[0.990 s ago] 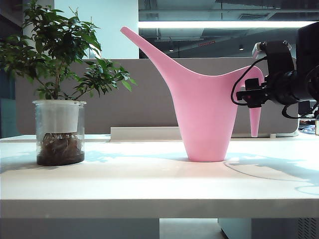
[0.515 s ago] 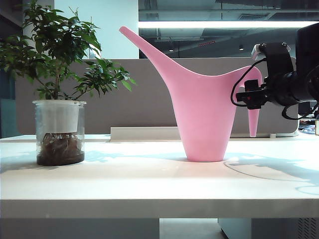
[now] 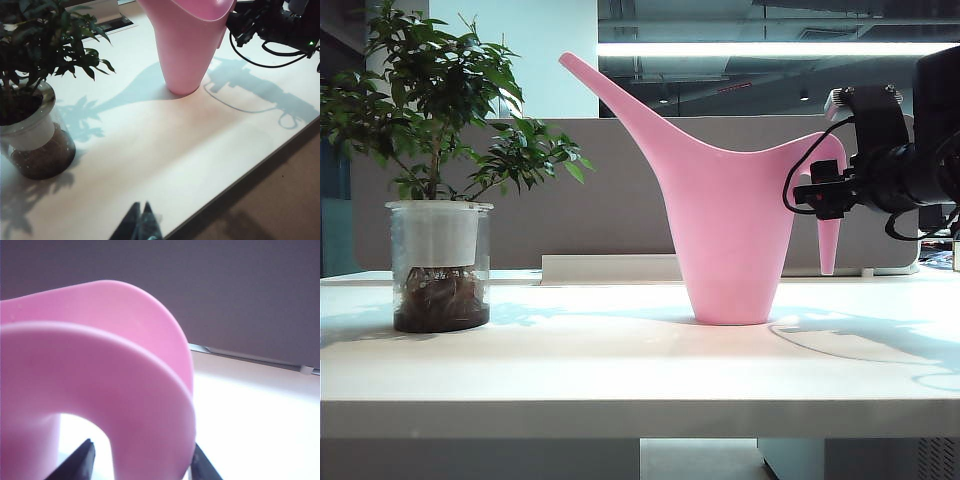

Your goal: Pick up the watering can from the table, water the potted plant, and put the can back.

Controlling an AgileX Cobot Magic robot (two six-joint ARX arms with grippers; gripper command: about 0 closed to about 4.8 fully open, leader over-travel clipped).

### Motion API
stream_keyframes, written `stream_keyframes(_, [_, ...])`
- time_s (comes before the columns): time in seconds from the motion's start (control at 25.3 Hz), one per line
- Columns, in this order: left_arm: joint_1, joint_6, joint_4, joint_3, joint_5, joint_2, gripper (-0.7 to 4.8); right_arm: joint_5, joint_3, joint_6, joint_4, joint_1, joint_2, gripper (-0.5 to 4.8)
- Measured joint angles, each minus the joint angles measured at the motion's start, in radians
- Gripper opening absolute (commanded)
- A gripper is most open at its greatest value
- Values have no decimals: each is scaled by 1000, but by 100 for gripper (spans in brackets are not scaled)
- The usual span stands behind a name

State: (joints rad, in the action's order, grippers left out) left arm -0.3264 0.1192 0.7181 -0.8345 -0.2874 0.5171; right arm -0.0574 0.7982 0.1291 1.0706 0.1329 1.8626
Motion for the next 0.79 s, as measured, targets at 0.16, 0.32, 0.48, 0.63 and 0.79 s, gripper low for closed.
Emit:
stream_keyframes(0.16, [0,0,0,0,0,0,3,-3,0,0,0,-3,0,252])
stream_keyframes(0.32, [0,0,0,0,0,0,3,-8,25,0,-13,-12,21,252])
stream_keyframes(0.48, [0,0,0,0,0,0,3,-8,25,0,-14,-12,22,252])
stream_keyframes(0.63, [0,0,0,0,0,0,3,-8,26,0,-14,-12,22,166])
stream_keyframes(0.79, [0,0,0,0,0,0,3,-16,35,-7,-13,-12,22,137])
